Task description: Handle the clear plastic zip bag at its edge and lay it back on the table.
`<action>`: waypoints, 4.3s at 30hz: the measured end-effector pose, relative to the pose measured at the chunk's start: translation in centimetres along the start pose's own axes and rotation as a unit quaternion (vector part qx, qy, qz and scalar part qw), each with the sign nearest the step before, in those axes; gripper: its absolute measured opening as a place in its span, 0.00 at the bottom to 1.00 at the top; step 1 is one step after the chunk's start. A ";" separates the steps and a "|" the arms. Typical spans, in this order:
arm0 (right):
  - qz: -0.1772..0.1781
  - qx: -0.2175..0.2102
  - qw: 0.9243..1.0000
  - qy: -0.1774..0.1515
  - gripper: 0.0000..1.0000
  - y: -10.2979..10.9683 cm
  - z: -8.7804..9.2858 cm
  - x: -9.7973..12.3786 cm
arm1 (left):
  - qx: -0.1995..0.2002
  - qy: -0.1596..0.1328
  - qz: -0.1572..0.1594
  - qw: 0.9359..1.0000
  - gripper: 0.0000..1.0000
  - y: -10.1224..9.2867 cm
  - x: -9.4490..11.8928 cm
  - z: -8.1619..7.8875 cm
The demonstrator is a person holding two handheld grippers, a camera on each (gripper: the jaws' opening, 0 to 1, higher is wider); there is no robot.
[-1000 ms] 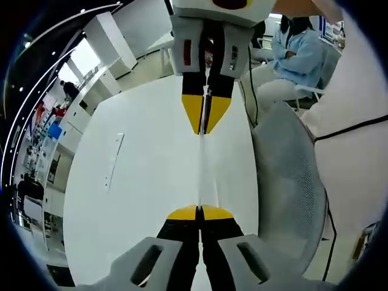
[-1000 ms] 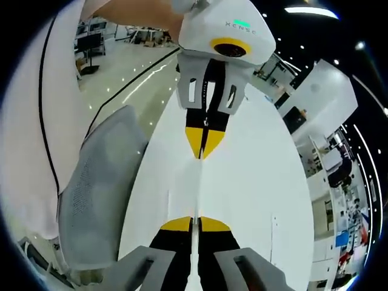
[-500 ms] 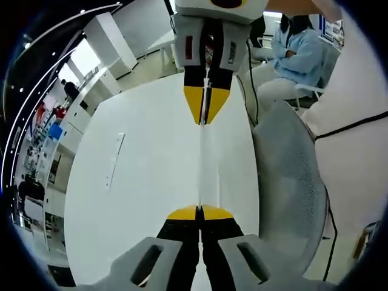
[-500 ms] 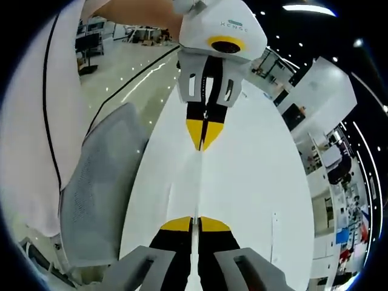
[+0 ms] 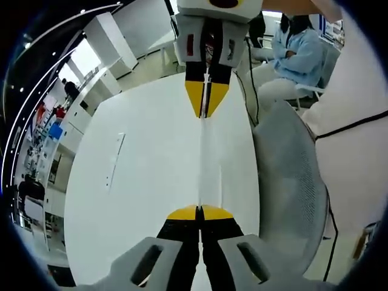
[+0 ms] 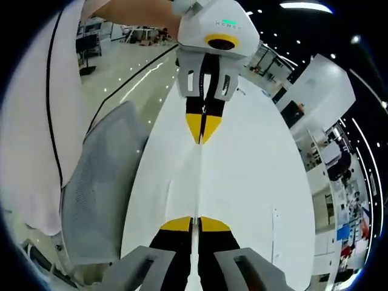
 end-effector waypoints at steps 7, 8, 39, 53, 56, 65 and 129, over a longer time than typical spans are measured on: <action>-0.001 -0.005 1.000 0.002 0.00 0.1 0.5 0.2 | 0.000 0.001 -0.001 1.000 0.00 0.0 0.0 0.1; 0.000 -0.004 1.000 0.003 0.00 0.0 0.6 0.2 | 0.000 0.001 -0.001 1.000 0.00 0.1 0.0 0.2; -0.005 -0.020 1.000 0.012 0.00 0.2 0.8 0.3 | -0.011 0.008 -0.014 1.000 0.00 -0.4 0.1 -0.1; -0.009 -0.085 0.996 -0.025 0.06 -0.8 -0.5 0.4 | -0.024 0.009 -0.020 0.999 0.00 -0.6 0.0 -0.3; -0.008 -0.093 0.995 -0.031 0.06 -1.1 -0.6 0.4 | -0.025 0.008 -0.021 0.999 0.00 -0.5 -0.1 -0.2; -0.012 -0.093 0.995 -0.034 0.06 -1.3 -1.3 -0.1 | -0.029 0.007 -0.025 0.999 0.00 -0.6 0.1 -0.3; -0.067 -0.119 0.991 -0.014 0.04 0.1 -1.7 -4.5 | -0.060 -0.013 -0.054 0.997 0.00 -1.3 0.5 -1.8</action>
Point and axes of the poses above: the point that each gripper's makers call its tool centre point, and the gripper's own axes: x roughly backward along the fingers, y roughly to its left, z roughly out of its underside, the point moved 10 cm from there along x, roughly backward along the fingers, and after that the axes turned 7 degrees about z, right-handed, at the moved point
